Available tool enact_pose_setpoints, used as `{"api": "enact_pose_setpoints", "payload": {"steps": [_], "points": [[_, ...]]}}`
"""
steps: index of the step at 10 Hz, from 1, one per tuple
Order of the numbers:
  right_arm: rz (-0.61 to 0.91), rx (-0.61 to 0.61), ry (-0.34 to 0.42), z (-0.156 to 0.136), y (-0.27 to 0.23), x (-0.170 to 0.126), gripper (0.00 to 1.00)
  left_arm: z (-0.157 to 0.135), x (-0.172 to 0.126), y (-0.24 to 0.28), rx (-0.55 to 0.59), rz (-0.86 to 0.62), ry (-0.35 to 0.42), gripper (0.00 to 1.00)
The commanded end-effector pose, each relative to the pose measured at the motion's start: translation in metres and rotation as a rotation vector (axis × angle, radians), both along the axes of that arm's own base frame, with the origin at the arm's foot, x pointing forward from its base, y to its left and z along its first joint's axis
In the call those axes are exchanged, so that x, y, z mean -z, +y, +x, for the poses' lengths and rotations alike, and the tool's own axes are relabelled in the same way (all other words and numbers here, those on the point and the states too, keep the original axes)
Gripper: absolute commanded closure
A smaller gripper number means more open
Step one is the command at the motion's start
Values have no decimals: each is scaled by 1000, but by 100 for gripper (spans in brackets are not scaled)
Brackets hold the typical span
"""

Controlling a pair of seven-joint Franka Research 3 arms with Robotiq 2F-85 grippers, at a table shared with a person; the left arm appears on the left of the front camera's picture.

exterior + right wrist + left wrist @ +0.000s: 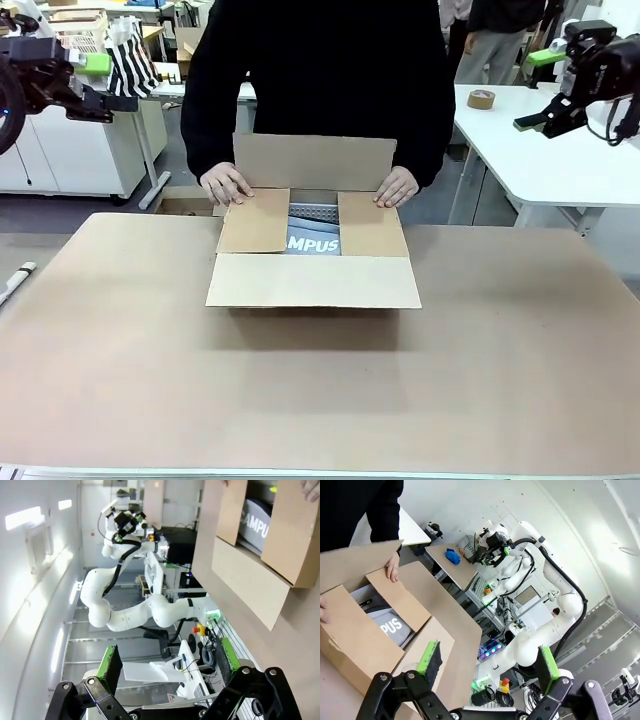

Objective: Pack the gift set into the box.
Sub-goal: Press and hold the closed box until the human finishes sealing it.

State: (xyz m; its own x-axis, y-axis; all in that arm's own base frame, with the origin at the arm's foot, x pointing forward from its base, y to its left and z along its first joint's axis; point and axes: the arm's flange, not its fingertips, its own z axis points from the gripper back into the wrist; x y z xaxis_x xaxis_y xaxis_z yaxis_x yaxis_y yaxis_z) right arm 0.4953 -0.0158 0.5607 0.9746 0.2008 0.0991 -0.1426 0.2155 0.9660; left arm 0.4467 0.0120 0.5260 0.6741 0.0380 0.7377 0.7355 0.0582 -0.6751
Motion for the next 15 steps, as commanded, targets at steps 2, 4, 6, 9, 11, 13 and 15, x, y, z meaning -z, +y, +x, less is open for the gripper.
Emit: {"api": "enact_pose_setpoints", "payload": {"steps": [2,4,6,9,11,13,15], "points": [[-20,12,11,0,3,-3,0,-4,-1,0,2,9,15,0],[-20,12,11,0,3,-3,0,-4,-1,0,2,9,15,0],[-20,12,11,0,3,-3,0,-4,-1,0,2,9,15,0],[-20,12,11,0,3,-3,0,-4,-1,0,2,9,15,0],[-20,12,11,0,3,-3,0,-4,-1,0,2,9,15,0],[-20,12,11,0,3,-3,0,-4,-1,0,2,9,15,0],[-20,12,11,0,3,-3,0,-4,-1,0,2,9,15,0]]}}
